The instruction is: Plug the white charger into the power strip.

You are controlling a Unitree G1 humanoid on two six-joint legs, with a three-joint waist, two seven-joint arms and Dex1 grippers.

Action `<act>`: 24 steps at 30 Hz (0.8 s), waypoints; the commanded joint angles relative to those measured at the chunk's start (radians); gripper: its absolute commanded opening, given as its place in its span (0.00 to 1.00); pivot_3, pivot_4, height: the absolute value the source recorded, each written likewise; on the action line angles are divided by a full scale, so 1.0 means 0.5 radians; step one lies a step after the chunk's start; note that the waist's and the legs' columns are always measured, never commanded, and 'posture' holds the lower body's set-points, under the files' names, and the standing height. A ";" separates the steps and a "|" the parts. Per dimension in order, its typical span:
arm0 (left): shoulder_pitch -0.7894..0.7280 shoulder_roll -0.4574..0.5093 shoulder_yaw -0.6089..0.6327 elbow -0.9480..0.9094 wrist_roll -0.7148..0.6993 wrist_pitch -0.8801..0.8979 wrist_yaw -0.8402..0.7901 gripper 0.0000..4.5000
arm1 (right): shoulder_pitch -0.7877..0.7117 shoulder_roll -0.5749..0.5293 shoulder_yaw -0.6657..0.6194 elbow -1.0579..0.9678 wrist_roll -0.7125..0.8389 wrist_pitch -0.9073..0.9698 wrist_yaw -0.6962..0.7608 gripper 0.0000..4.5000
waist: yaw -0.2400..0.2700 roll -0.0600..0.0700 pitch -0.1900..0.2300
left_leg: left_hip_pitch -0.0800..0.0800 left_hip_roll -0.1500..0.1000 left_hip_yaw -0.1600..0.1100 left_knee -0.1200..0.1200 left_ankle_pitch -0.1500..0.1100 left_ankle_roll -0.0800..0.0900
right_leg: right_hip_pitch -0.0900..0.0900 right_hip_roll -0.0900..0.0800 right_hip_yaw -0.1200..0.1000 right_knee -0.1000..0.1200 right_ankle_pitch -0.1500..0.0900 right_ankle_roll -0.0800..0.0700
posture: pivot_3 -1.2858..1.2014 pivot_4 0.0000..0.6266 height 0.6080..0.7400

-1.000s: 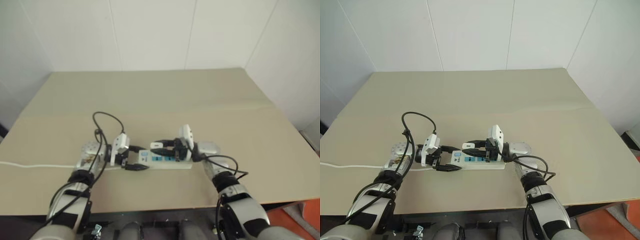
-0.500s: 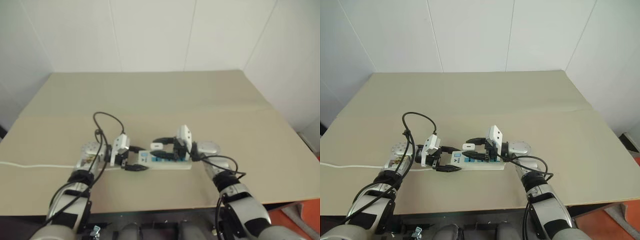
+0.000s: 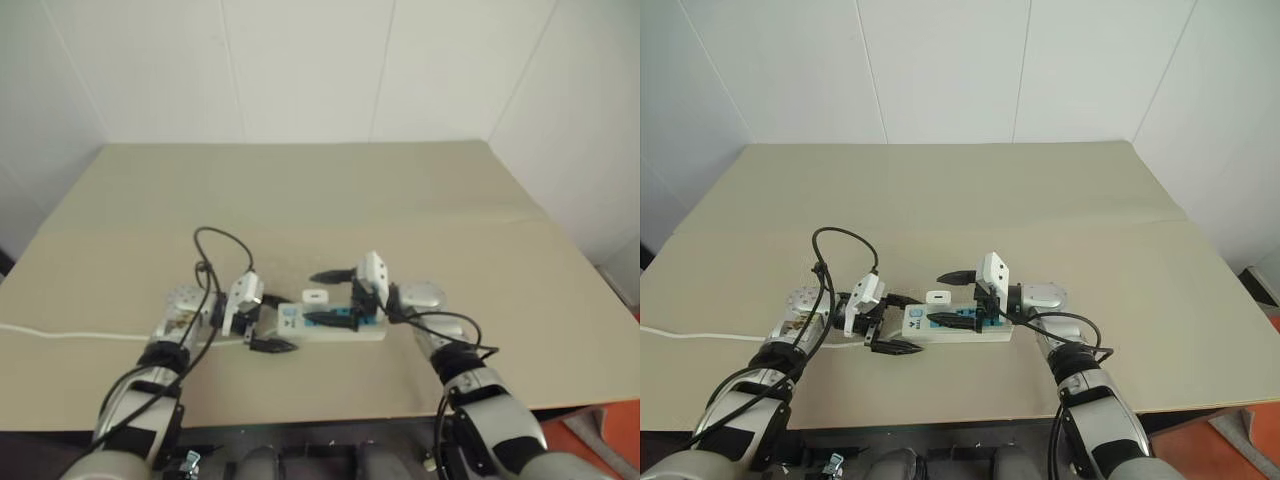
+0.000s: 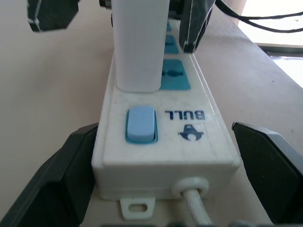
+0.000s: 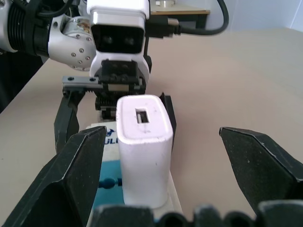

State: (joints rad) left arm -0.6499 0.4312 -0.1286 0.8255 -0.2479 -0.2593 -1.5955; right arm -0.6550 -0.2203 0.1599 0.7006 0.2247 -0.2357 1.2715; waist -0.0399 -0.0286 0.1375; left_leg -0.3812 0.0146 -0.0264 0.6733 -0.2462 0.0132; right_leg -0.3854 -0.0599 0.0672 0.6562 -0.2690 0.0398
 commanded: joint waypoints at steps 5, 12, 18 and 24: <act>0.093 0.235 0.143 -0.513 -0.400 0.186 -0.038 0.99 | 0.173 -0.227 -0.076 -0.309 0.072 0.085 0.101 1.00 | 0.003 0.002 0.003 | -0.004 0.001 -0.001 -0.004 0.000 0.000 | -0.004 -0.001 0.000 -0.002 0.000 0.000 | 0.52 0.24 1.00; 0.227 0.795 0.107 -0.520 -0.460 0.099 -0.038 0.99 | 0.377 -0.722 -0.307 -0.865 0.278 0.166 0.242 1.00 | -0.005 0.020 0.045 | -0.015 0.001 0.000 -0.011 0.000 0.000 | -0.014 -0.002 0.000 -0.013 0.000 0.000 | 0.52 0.24 1.00; 0.286 1.014 0.094 -0.390 -0.501 -0.038 -0.038 0.99 | 0.586 -1.200 -0.507 -1.082 0.399 0.350 0.390 1.00 | 0.006 0.024 0.058 | -0.027 0.001 0.001 -0.014 0.000 0.000 | -0.027 -0.001 -0.001 -0.015 0.000 0.000 | 0.52 0.24 1.00; 0.307 0.998 0.117 -0.376 -0.418 -0.119 -0.038 0.99 | 0.772 -1.429 -0.657 -1.297 0.490 0.550 0.348 1.00 | 0.023 0.023 0.060 | -0.038 0.000 0.004 -0.013 0.000 0.000 | -0.038 -0.002 0.000 -0.014 0.001 -0.001 | 0.52 0.24 1.00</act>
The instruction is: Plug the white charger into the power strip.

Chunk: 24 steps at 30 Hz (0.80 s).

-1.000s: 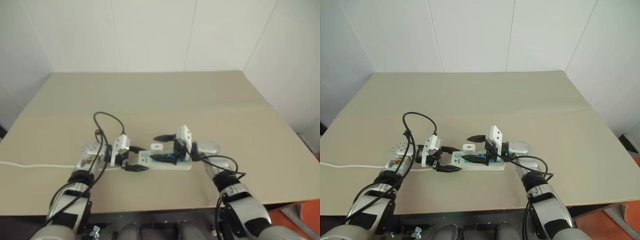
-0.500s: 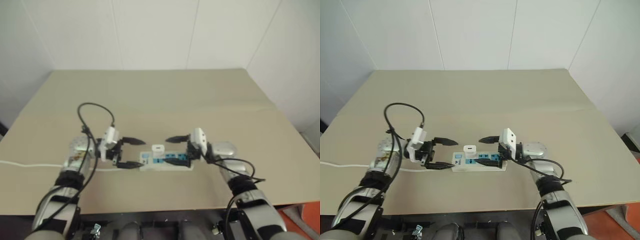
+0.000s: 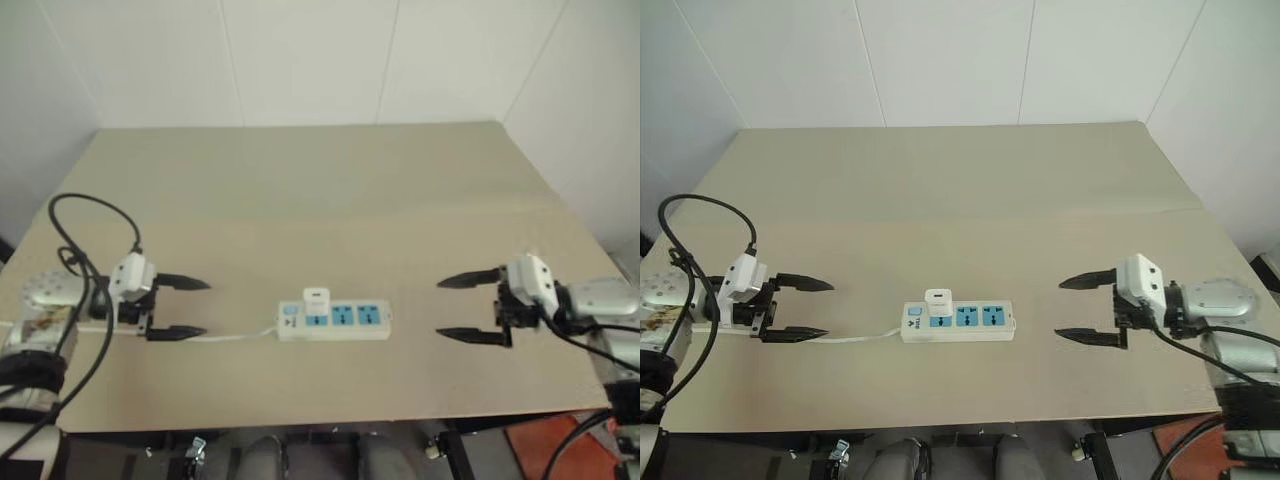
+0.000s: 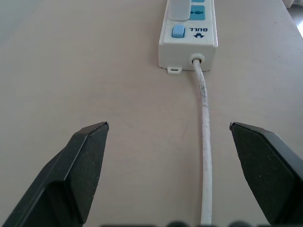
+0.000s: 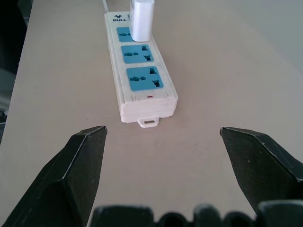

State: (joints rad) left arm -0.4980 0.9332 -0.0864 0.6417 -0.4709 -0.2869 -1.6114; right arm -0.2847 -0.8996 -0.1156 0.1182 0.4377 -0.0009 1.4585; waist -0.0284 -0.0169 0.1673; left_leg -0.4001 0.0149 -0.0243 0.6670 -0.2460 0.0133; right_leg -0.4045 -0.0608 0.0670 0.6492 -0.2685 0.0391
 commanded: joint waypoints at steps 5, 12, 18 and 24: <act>0.012 -0.059 0.019 -0.057 0.038 -0.032 -0.006 0.99 | 0.139 -0.174 -0.189 -0.305 0.111 0.257 -0.074 1.00 | 0.009 -0.001 0.000 | 0.000 0.000 0.001 0.000 0.000 0.000 | 0.000 0.001 0.000 0.000 0.000 0.000 | 0.52 0.24 1.00; -0.060 -0.089 0.016 -0.046 0.067 0.017 -0.006 0.99 | 0.278 -0.196 -0.335 -0.406 0.116 0.290 -0.133 1.00 | 0.028 -0.001 0.001 | -0.001 0.000 0.004 0.003 0.000 0.000 | 0.001 0.001 0.000 0.000 0.000 0.000 | 0.52 0.24 1.00; -0.078 -0.103 0.006 -0.040 0.087 0.028 -0.006 0.99 | 0.397 -0.198 -0.406 -0.420 0.101 0.242 -0.140 1.00 | 0.028 -0.001 0.001 | -0.001 0.000 0.006 0.003 0.000 0.000 | 0.001 0.001 0.000 0.000 0.000 0.000 | 0.52 0.24 1.00; -0.049 -0.109 0.025 -0.071 0.097 0.047 -0.006 0.99 | 0.489 -0.197 -0.490 -0.501 0.118 0.273 -0.200 1.00 | 0.026 -0.002 0.001 | -0.001 0.000 0.006 0.004 0.000 0.000 | 0.001 0.001 0.000 0.001 0.000 0.000 | 0.52 0.24 1.00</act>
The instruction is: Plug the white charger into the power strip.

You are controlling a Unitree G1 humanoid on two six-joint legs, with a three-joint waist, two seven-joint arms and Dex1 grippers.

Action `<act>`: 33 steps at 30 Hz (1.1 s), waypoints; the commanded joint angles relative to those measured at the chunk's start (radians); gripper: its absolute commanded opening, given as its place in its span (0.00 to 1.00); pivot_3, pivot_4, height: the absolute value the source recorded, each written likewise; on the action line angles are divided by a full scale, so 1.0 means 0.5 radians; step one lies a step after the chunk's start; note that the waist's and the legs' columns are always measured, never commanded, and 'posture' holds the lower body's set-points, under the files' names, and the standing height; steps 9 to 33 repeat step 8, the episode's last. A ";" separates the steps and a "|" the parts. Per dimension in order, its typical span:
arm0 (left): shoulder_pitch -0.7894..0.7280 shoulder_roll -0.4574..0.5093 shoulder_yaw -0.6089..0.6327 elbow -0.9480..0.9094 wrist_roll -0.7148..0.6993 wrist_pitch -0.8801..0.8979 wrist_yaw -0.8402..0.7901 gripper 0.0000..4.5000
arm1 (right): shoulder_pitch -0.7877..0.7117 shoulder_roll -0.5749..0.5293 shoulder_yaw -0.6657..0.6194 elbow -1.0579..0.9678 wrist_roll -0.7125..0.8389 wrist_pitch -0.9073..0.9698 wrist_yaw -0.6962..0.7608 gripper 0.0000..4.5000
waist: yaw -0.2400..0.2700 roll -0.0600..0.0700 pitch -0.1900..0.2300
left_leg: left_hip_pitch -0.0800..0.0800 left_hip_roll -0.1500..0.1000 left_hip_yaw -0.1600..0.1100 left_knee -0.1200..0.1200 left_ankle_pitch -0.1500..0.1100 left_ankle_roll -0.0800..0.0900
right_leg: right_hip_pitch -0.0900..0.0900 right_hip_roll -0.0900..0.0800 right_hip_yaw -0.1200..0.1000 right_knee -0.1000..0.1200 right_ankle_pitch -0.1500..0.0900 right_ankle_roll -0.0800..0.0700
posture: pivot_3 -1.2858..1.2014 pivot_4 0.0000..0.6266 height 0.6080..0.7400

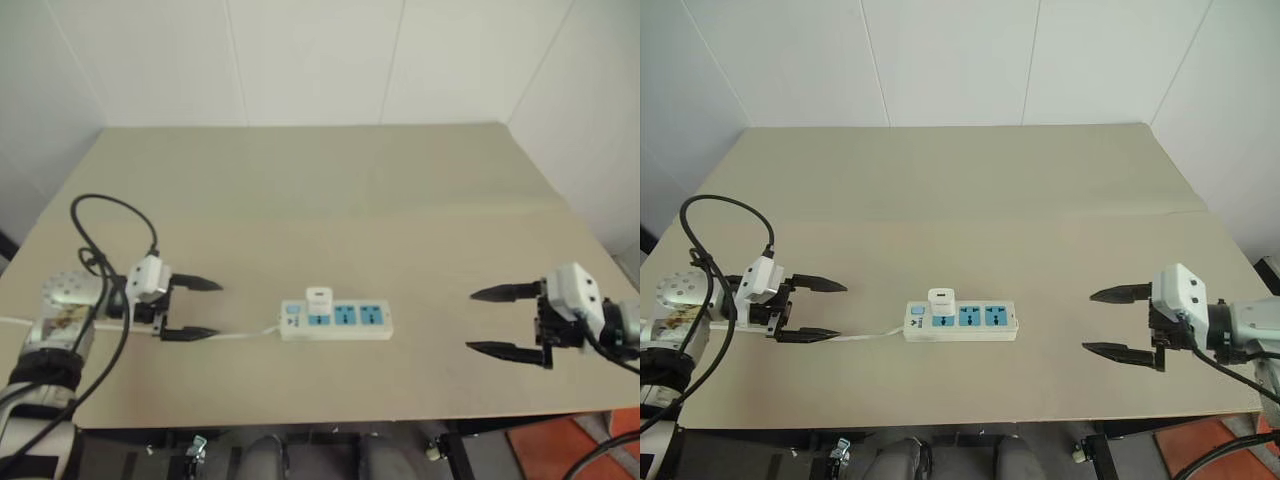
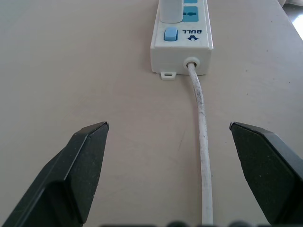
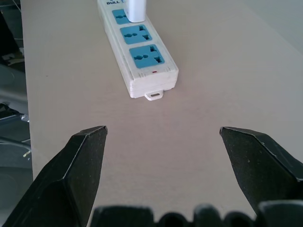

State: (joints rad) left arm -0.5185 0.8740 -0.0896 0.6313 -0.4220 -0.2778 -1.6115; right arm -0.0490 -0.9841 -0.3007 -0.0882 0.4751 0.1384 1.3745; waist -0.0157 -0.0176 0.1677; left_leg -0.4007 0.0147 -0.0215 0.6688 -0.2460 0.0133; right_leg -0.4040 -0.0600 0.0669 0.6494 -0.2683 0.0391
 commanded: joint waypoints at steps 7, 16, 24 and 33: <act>-0.031 0.007 0.032 -0.042 0.001 0.062 -0.006 0.99 | 0.045 -0.022 -0.154 -0.126 0.055 0.032 -0.088 1.00 | 0.002 0.000 0.000 | 0.000 0.000 0.000 0.001 0.000 0.000 | 0.001 0.000 0.000 0.000 0.000 0.000 | 0.52 0.24 1.00; -0.036 0.012 0.014 -0.038 0.000 0.063 -0.006 0.99 | 0.044 -0.020 -0.155 -0.124 0.054 0.037 -0.101 1.00 | 0.002 0.000 0.000 | 0.000 0.000 0.000 0.001 0.000 0.000 | 0.001 0.000 0.000 0.000 0.000 0.000 | 0.52 0.24 1.00; -0.036 0.012 0.014 -0.038 0.000 0.063 -0.006 0.99 | 0.044 -0.020 -0.155 -0.124 0.054 0.037 -0.101 1.00 | 0.002 0.000 0.000 | 0.000 0.000 0.000 0.001 0.000 0.000 | 0.001 0.000 0.000 0.000 0.000 0.000 | 0.52 0.24 1.00; -0.036 0.012 0.014 -0.038 0.000 0.063 -0.006 0.99 | 0.044 -0.020 -0.155 -0.124 0.054 0.037 -0.101 1.00 | 0.002 0.000 0.000 | 0.000 0.000 0.000 0.001 0.000 0.000 | 0.001 0.000 0.000 0.000 0.000 0.000 | 0.52 0.24 1.00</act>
